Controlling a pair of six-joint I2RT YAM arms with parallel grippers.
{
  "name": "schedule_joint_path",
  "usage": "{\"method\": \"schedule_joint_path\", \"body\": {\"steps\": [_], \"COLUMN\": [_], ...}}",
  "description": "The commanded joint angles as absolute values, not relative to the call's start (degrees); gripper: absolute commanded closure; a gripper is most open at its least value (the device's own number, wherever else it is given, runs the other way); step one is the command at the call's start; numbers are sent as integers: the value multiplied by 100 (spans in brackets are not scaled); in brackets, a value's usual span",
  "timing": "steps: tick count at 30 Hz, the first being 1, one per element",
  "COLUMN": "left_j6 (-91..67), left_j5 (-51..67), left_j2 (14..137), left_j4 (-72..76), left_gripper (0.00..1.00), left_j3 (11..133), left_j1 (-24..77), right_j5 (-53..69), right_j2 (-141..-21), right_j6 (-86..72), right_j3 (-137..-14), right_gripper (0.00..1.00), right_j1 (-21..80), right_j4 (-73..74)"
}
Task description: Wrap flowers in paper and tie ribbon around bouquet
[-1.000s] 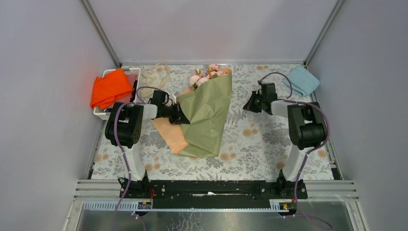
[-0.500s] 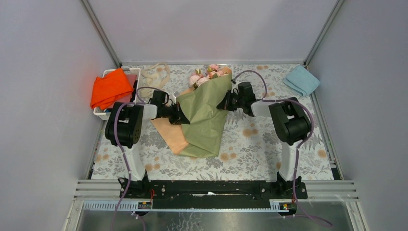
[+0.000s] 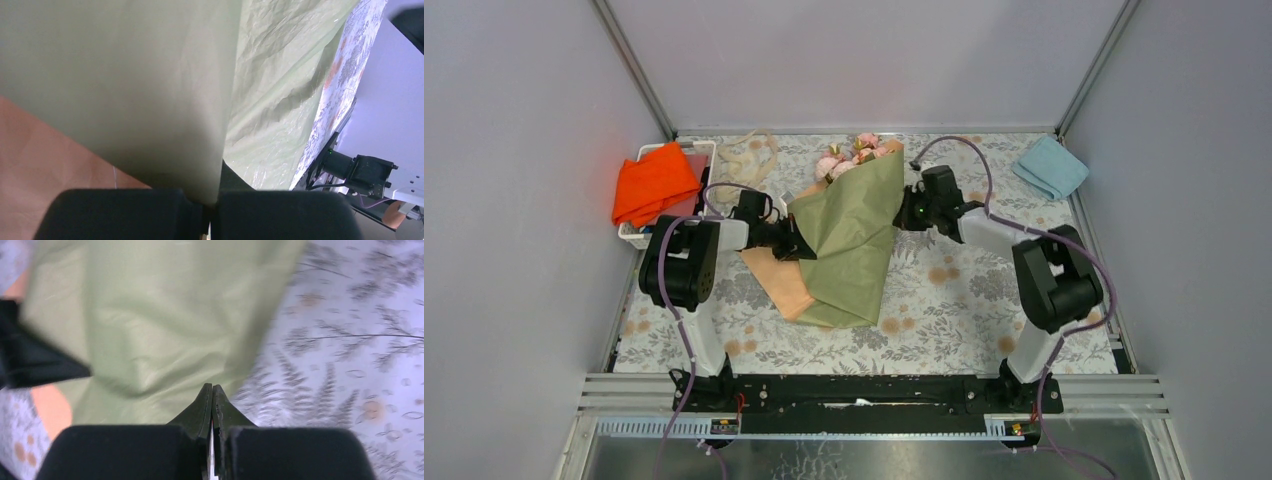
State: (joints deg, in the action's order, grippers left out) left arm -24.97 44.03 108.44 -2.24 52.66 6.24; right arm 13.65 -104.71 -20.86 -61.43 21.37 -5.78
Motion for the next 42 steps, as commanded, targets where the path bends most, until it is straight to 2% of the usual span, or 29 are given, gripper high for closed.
{"method": "schedule_joint_path", "body": {"steps": [1,7,15,18,19,24,28,31,42], "left_j6": [-2433,-2410,-2289,-1840,-1622,-747,-515,-622,-1486], "left_j5": [3999,3930,3787,3927,3924,3066,2123,2018,3177], "left_j2": [10977,10951,10753,10580,10482,9621,9233,9273,10154], "left_j4": [-334,-351,-504,-1217,-1520,-2497,-2714,-2763,-2331], "left_gripper": [100,100,100,51,39,3,1,1,1], "left_j3": [5117,5147,5282,5695,5853,6153,5858,5640,5157], "left_j1": [562,562,552,481,412,-353,-1076,-1408,-1510], "right_j5": [1095,2302,2364,2102,2045,1895,1936,1961,2055], "right_j2": [-9298,-9632,-10728,-10798,-10775,-10747,-10784,-10801,-10916], "right_j6": [-1733,-2868,-3222,-3290,-3319,-3293,-3275,-3211,-3172], "right_j3": [-6055,-5465,-5360,-5238,-5167,-4984,-4983,-4996,-5001], "right_gripper": [100,100,100,100,100,100,100,100,100], "right_j1": [3095,4021,4353,4355,4356,4353,4354,4352,4353], "right_j4": [-132,-1125,-1150,-905,-905,-939,-1023,-1051,-1183]}}
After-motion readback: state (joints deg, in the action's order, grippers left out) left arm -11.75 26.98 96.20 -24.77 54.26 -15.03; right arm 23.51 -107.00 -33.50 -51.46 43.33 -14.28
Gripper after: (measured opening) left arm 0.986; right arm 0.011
